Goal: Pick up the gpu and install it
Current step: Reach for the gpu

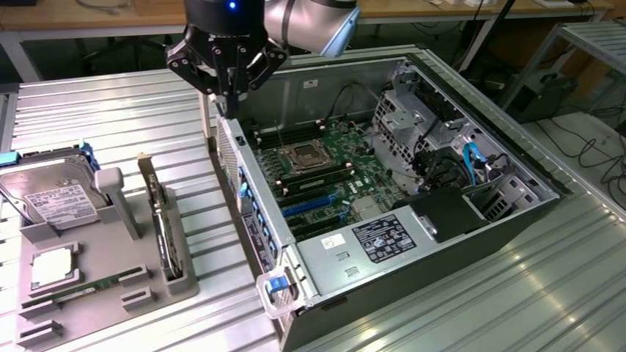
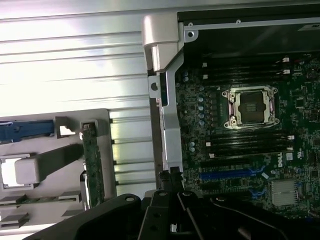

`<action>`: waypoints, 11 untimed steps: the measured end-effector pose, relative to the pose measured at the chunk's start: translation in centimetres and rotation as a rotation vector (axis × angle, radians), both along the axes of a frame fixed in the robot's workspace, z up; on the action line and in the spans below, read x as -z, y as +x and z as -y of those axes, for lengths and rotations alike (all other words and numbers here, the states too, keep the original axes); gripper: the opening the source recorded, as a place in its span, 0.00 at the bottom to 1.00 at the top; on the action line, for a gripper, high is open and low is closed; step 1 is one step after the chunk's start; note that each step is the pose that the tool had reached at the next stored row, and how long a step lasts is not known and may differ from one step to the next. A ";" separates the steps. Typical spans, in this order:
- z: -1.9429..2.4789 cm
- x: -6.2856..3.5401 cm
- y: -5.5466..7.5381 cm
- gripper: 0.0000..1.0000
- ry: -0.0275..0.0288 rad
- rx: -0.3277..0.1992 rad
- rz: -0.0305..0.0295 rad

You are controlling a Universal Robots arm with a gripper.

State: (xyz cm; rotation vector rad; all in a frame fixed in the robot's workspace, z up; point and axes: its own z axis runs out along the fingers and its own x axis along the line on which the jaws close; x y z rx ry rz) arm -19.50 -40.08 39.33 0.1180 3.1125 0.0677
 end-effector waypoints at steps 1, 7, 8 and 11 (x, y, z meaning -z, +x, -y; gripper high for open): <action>0.01 0.00 -0.1 0.11 0.0000 0.000 0.0000; 0.10 0.00 -0.4 0.11 0.0000 0.000 -0.0001; 0.12 0.00 -0.4 0.11 -0.0001 0.000 0.0000; 0.18 0.00 -0.6 0.11 0.0000 0.000 0.0000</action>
